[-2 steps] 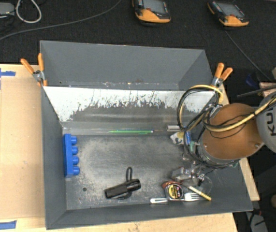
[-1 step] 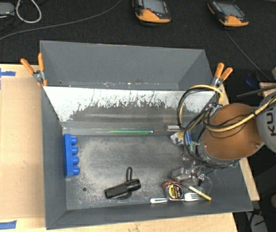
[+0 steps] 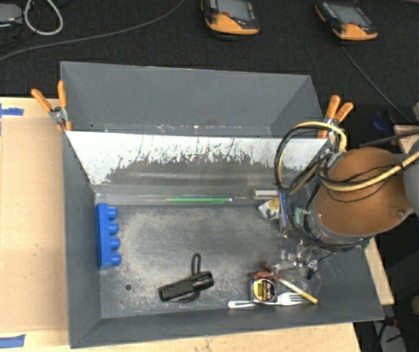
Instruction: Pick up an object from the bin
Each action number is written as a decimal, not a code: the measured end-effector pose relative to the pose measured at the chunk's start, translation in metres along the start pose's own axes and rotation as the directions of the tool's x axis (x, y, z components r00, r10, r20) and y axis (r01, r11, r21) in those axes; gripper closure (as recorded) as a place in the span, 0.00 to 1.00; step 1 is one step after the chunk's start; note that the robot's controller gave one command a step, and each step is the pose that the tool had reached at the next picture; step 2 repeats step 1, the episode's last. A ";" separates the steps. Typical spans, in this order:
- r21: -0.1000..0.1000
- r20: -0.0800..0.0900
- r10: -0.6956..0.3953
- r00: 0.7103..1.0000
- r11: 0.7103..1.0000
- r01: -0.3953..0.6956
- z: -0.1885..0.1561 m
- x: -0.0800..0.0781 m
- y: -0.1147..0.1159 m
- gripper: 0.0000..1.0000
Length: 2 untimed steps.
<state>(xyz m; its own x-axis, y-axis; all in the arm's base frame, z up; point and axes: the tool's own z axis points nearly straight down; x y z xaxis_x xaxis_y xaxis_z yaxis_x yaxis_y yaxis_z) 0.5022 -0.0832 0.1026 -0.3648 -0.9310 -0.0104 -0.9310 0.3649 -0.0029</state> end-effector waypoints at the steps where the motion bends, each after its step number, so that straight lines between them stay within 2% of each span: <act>1: 0.007 0.001 0.002 1.000 1.000 -0.002 -0.032 -0.001 -0.002 1.00; 2: 0.007 0.001 0.002 1.000 1.000 -0.002 -0.032 -0.001 -0.002 1.00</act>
Offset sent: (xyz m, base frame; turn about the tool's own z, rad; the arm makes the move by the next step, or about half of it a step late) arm 0.0011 -0.0003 0.0424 0.0005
